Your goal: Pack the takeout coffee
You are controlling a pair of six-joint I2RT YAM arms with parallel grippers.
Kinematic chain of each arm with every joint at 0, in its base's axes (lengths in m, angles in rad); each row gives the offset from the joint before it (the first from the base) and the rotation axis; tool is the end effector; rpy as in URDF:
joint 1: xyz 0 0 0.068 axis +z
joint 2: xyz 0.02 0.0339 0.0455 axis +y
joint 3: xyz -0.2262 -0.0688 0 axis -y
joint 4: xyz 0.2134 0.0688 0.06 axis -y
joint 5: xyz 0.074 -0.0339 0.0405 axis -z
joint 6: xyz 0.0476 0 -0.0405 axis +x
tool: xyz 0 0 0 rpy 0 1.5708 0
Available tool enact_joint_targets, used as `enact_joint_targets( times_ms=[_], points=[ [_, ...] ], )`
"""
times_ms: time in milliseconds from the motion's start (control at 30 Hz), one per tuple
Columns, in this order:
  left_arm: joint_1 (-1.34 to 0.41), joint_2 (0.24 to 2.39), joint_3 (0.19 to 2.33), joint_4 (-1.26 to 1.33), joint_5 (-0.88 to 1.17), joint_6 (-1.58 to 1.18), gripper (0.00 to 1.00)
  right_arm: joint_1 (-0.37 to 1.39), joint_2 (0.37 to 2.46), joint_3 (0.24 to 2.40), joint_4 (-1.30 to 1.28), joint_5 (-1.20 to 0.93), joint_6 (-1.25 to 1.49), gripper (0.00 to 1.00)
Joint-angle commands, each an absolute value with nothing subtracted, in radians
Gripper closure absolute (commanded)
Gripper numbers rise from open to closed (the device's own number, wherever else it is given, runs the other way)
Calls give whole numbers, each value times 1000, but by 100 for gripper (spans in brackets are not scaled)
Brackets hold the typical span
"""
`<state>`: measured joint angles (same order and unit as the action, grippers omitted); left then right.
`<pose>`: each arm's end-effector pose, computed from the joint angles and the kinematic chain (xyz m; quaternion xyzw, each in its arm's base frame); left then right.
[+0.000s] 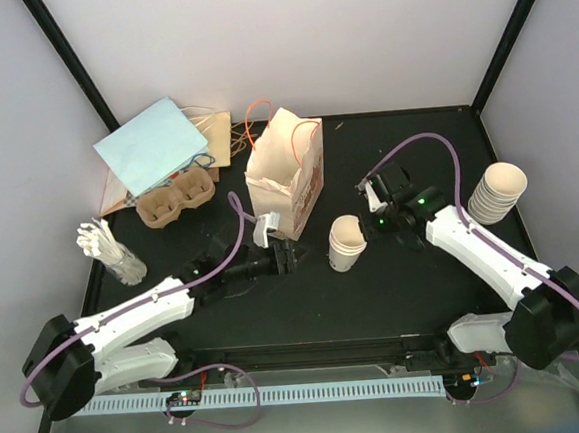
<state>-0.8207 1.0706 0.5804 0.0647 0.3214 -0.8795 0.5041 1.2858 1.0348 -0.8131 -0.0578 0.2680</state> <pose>0.1503 -0.1833 0.2153 0.0623 0.8318 -0.4906 0.2519 0.2062 0.1169 0.2294 -0.1212 0.9601 0.1203 0.2216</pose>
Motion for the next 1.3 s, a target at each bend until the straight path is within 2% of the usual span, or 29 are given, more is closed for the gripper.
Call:
enact_joint_targets(
  times_ms=[0, 267, 1267],
  points=[
    [-828, 1116, 579, 199, 309, -941, 34, 541, 1234, 1027, -783, -71, 280, 99],
    [-828, 1222, 587, 282, 351, -976, 45, 571, 1218, 1022, -770, -94, 284, 99],
    [-828, 1419, 610, 294, 355, -978, 49, 597, 1189, 1016, -767, -148, 281, 99]
  ],
)
